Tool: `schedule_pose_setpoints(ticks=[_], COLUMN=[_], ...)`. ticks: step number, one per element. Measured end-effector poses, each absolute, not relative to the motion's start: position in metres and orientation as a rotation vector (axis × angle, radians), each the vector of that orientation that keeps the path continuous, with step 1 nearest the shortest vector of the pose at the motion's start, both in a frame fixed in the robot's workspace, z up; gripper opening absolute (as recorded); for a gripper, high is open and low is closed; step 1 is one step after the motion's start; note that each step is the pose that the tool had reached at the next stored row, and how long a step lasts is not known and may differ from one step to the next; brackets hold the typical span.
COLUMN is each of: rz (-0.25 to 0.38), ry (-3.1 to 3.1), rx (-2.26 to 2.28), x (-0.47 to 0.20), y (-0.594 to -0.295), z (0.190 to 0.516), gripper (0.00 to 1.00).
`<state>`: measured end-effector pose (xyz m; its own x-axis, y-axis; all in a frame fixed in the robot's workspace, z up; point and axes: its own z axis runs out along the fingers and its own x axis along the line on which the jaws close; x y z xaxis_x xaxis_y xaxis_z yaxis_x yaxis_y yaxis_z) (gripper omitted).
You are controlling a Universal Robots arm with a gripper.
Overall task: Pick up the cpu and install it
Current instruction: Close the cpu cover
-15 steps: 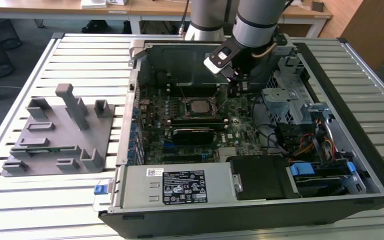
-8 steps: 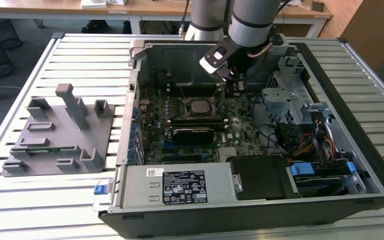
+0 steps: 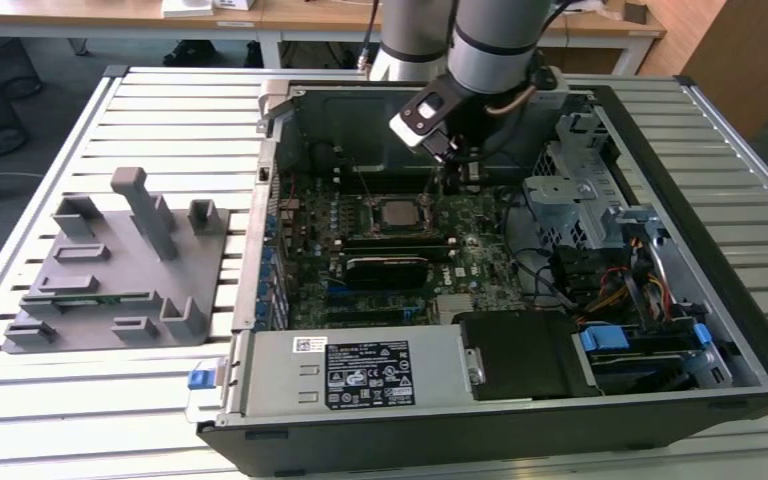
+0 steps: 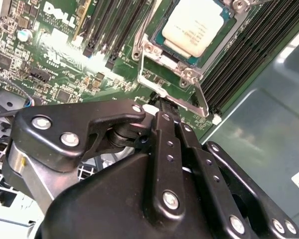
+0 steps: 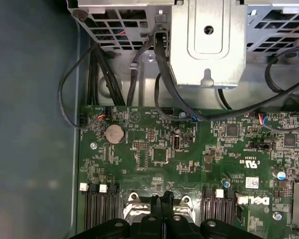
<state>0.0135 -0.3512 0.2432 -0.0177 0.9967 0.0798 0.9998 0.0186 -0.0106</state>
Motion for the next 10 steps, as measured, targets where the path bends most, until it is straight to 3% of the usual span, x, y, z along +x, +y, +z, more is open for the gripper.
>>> schedule_pose_setpoints(ticks=[10], rz=[-0.075], ry=[-2.195], rx=[-2.155], x=[0.0030], y=[-0.3509], z=[0.2430], gripper=[0.11])
